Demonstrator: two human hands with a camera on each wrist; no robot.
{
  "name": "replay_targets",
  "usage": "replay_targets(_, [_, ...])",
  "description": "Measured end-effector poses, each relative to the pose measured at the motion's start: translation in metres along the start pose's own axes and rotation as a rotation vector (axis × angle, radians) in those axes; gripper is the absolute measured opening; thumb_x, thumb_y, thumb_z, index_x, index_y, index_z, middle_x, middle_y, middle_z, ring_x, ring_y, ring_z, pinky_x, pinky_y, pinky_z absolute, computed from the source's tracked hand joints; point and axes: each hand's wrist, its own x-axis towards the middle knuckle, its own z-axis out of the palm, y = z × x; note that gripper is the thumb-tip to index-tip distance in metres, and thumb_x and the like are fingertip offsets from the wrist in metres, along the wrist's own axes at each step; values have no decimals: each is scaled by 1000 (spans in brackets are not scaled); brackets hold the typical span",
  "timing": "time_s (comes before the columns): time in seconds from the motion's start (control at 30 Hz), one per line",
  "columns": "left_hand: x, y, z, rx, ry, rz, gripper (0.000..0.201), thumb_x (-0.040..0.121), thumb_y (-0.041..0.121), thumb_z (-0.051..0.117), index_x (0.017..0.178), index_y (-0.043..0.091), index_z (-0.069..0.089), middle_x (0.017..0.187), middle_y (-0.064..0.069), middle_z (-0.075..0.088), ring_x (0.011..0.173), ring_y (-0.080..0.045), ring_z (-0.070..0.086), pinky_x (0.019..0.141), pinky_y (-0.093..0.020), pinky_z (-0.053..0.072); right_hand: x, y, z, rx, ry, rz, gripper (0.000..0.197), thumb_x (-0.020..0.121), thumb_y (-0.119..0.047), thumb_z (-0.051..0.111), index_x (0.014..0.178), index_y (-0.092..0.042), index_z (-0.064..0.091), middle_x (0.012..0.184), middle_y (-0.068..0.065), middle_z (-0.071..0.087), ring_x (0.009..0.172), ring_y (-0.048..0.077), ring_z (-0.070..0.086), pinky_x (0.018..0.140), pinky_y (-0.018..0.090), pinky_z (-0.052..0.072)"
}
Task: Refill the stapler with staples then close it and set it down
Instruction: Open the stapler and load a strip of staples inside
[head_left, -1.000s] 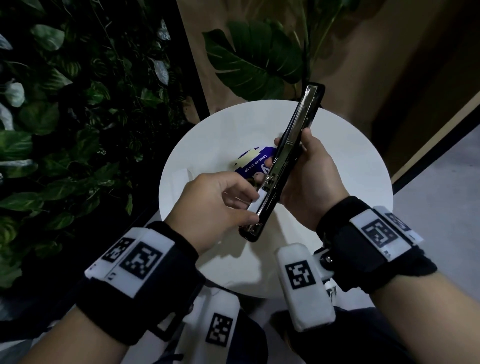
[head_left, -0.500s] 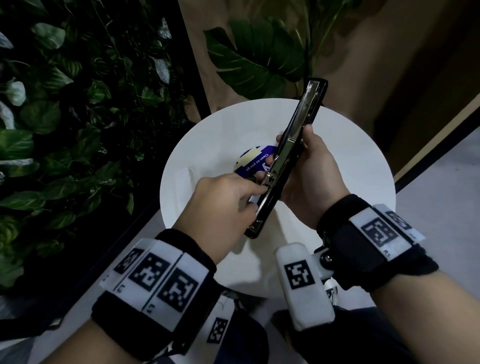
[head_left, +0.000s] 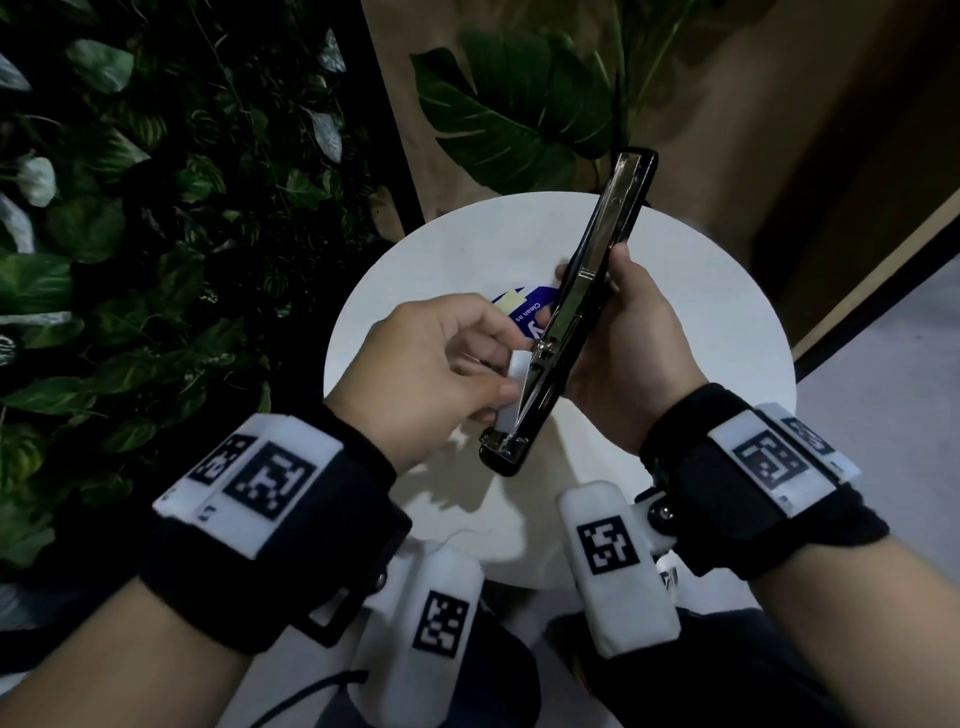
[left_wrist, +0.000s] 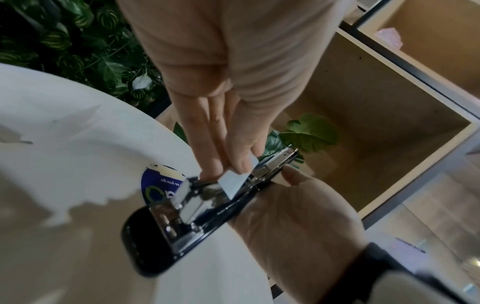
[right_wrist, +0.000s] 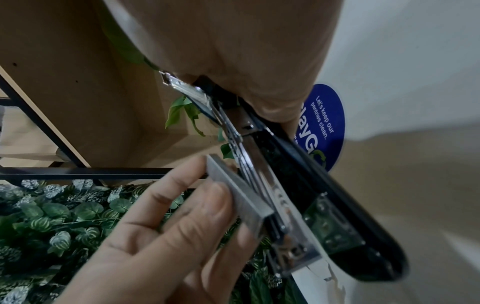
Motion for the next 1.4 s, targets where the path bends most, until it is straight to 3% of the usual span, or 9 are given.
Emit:
replay_targets(0.23, [8,1,-5,-35,-19,31,31,74,-17,65,81,13,66,78,-7,68,65,-11,66,64,-27,61,1,-3,-2,-7,-61,20,44,94,-54,28,104,-16,47,65,3,48,53,18,49,58,30,44])
replay_targets(0.43, [8,3,0,-10,-30,52,33,74,-18,64,78,15,67,77,-5,67,69,-19,63,64,-25,61,1,-4,1,-22,-51,26,45,93,-55,31,104,-15,49,69,0,46,59,14,48,54,25,47])
replay_targets(0.6, [9,1,2,70,-29,77,24,75,-14,66,88,6,70,78,-5,67,70,-20,62,63,-22,60,3,-3,3,-71,-23,11,47,93,-56,31,104,-15,52,77,-1,46,68,14,49,66,31,46])
replay_targets(0.7, [8,-1,4,144,4,104,24,73,-9,71,87,11,71,77,1,65,74,-21,65,67,-24,60,2,-4,4,-81,-19,5,47,93,-56,30,103,-15,52,75,-1,47,66,14,50,63,29,45])
replay_targets(0.9, [5,-2,8,375,59,239,23,69,3,77,87,15,71,86,6,64,83,-5,62,64,-4,48,2,-3,5,-61,-36,1,48,93,-56,30,102,-14,50,75,2,46,66,17,49,73,36,44])
replay_targets(1.03, [6,-6,8,456,61,283,27,70,9,77,96,16,76,98,6,60,89,-7,59,74,-8,47,2,-7,4,-37,-48,7,48,93,-56,28,101,-13,48,72,4,44,61,17,46,55,28,48])
replay_targets(1.2, [1,-12,8,528,-16,328,32,81,15,68,112,20,72,106,13,57,88,18,48,77,13,29,5,-11,0,-29,-2,-2,50,93,-57,29,102,-13,51,80,4,46,70,20,48,60,31,48])
replay_targets(1.3, [-6,-12,8,520,-24,356,48,79,27,68,126,29,60,111,20,54,92,27,43,79,14,26,5,-14,0,-19,1,-7,50,93,-57,27,100,-13,50,73,5,45,62,22,48,59,31,46])
replay_targets(1.4, [-13,-15,6,489,-33,316,63,65,33,80,123,36,57,102,26,53,90,28,45,73,10,31,4,-17,1,20,-2,-24,49,94,-56,27,101,-12,47,72,6,44,60,23,46,60,32,45])
